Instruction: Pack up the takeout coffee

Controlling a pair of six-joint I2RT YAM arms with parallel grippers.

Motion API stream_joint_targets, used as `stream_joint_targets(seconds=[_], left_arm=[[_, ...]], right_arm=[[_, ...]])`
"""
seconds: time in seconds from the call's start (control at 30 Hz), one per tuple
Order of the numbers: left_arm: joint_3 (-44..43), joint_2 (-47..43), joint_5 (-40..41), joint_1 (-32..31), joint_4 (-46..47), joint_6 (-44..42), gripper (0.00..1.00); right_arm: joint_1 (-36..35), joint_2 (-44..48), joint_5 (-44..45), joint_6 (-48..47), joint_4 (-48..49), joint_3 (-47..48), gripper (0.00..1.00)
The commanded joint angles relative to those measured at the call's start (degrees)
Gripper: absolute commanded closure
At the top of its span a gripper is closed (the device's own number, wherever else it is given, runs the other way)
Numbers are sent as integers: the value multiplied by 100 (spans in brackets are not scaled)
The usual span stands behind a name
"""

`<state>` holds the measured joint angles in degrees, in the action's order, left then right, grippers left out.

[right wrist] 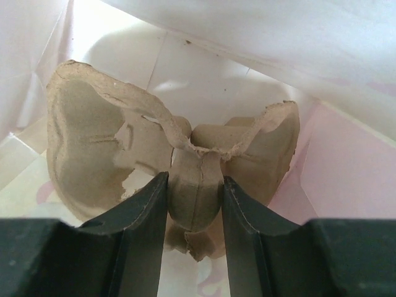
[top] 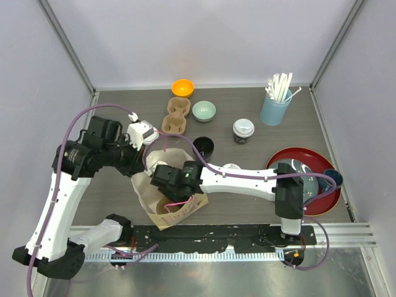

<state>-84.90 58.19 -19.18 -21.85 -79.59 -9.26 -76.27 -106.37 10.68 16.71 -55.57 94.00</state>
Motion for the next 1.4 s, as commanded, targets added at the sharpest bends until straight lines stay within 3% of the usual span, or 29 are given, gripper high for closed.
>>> stream_joint_targets(seconds=[0.0,0.4,0.8,1.0,1.03,1.1,1.37], left_arm=[[-8,-10,-402,-13,146,47,100],[-18,-168,-26,-13,576,161,100],[439,-326,-464,-21,594,126,100],[448,-379,-587,-21,533,29,100],[466,-370,-596,-21,480,-49,100],[518,-396,-578,-21,427,-137,100],[764,-388,-359,-21,374,-375,100]], right_arm=[[24,-279,-250,455,-428,198,75],[-11,-947,40,1291,-516,-29,75],[253,-1255,-408,1274,415,-434,62],[306,-1282,-347,1256,705,-567,45],[306,-1220,-312,1264,749,-567,29],[306,-993,-189,1256,846,-532,14],[104,-253,48,931,1268,-444,11]])
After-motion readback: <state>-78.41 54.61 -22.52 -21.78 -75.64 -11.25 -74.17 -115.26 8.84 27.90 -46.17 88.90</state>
